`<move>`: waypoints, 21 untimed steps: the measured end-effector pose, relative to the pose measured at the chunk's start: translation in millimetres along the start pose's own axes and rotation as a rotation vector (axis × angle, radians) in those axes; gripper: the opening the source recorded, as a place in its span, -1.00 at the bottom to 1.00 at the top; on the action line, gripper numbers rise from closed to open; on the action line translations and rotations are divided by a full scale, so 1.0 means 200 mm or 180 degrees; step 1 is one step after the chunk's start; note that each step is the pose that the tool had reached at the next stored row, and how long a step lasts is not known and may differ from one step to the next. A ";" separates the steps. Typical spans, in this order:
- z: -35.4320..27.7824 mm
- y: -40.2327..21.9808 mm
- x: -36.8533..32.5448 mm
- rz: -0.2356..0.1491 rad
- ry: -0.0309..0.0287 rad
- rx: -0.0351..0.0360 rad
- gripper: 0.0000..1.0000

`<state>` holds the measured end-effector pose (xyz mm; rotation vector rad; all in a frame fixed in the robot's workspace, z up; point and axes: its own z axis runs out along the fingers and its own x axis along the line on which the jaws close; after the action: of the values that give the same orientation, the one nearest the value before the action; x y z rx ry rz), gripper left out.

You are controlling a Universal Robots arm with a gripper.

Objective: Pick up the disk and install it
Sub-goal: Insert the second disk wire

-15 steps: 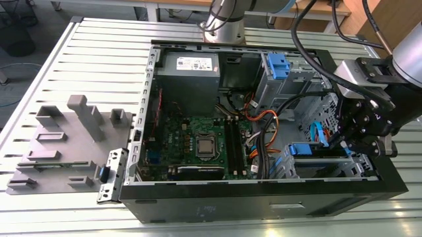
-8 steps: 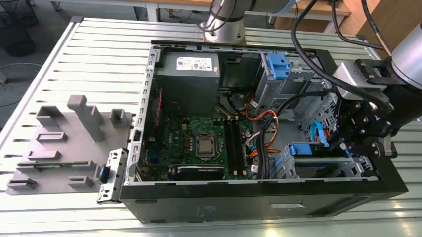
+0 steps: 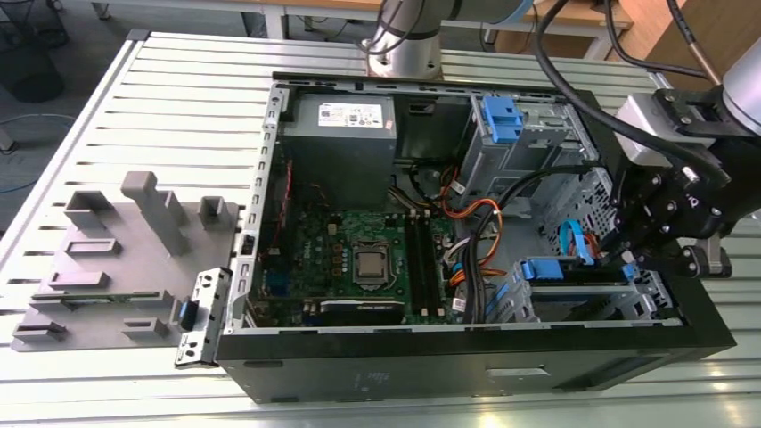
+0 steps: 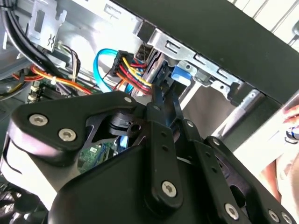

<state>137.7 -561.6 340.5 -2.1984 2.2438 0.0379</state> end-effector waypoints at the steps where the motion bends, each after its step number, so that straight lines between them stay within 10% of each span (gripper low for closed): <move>1: -0.010 0.000 0.000 0.0000 0.0000 0.0000 -0.53; 6: -0.063 0.001 -0.001 0.0000 0.0000 0.0000 -0.53; 21: -0.066 0.036 -0.001 0.0000 0.0000 0.0000 -0.53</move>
<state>130.8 -561.5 353.8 -2.1984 2.2438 0.0377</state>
